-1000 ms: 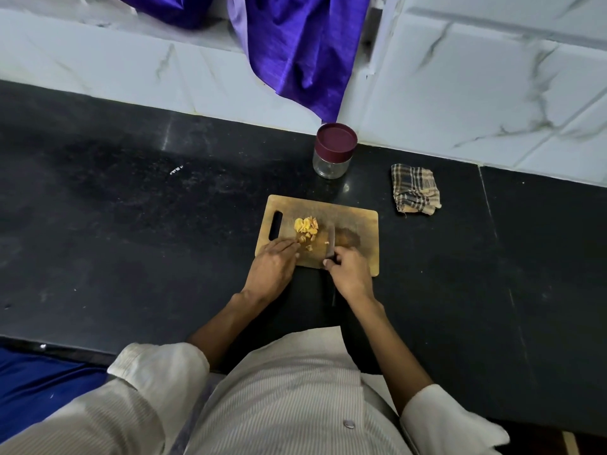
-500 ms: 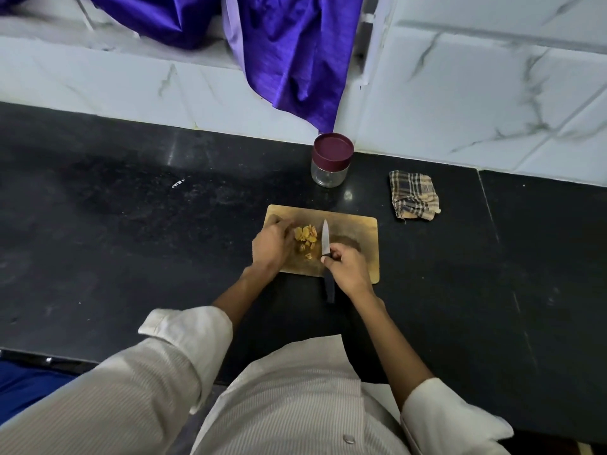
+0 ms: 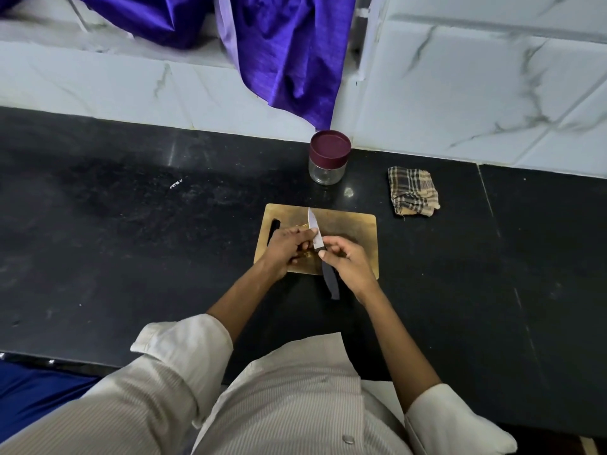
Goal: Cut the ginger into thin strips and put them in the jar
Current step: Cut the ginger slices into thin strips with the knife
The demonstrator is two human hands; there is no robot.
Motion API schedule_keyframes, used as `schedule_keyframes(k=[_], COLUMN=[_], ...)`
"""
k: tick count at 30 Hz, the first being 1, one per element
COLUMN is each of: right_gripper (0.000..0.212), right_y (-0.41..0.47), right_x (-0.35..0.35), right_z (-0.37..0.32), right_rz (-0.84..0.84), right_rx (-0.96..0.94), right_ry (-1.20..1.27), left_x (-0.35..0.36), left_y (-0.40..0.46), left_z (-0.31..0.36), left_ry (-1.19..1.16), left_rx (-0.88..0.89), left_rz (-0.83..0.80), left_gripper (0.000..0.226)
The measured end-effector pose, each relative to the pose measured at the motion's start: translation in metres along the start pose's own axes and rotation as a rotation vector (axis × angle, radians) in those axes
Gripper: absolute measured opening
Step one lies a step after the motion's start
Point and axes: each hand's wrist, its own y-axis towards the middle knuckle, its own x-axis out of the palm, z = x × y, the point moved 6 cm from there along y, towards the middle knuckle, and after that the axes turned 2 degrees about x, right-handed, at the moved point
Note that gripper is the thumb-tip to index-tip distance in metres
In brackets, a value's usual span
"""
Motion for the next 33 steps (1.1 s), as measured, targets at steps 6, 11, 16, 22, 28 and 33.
schedule_keyframes(k=[6,11,16,22,28,33], right_gripper=[0.024,0.024,0.026,0.024,0.024,0.025], right_y=[0.000,-0.002,-0.006,-0.009,-0.008,-0.007], right_x=[-0.008,-0.017,-0.016,-0.021,-0.021,-0.026], right_z=[0.011,0.020,0.025,0.029,0.030,0.033], right_rz=[0.067,0.116,0.111,0.133,0.133,0.168], right_rx=[0.067,0.102,0.142,0.163,0.175,0.179], right_ry=[0.013,0.019,0.012,0.012,0.019,0.012], left_x=[-0.031,-0.048,-0.042,-0.035,-0.045,-0.050], left_y=[0.004,0.015,0.027,0.025,0.026,0.016], left_z=[0.005,0.006,0.007,0.017,0.018,0.019], left_ry=[0.264,0.489,0.804,0.908,0.732,0.549], left_rx=[0.127,0.230,0.235,0.329,0.288,0.296], left_rz=[0.207,0.285,0.235,0.270,0.276,0.252], left_gripper=[0.014,0.021,0.024,0.017,0.009,0.015])
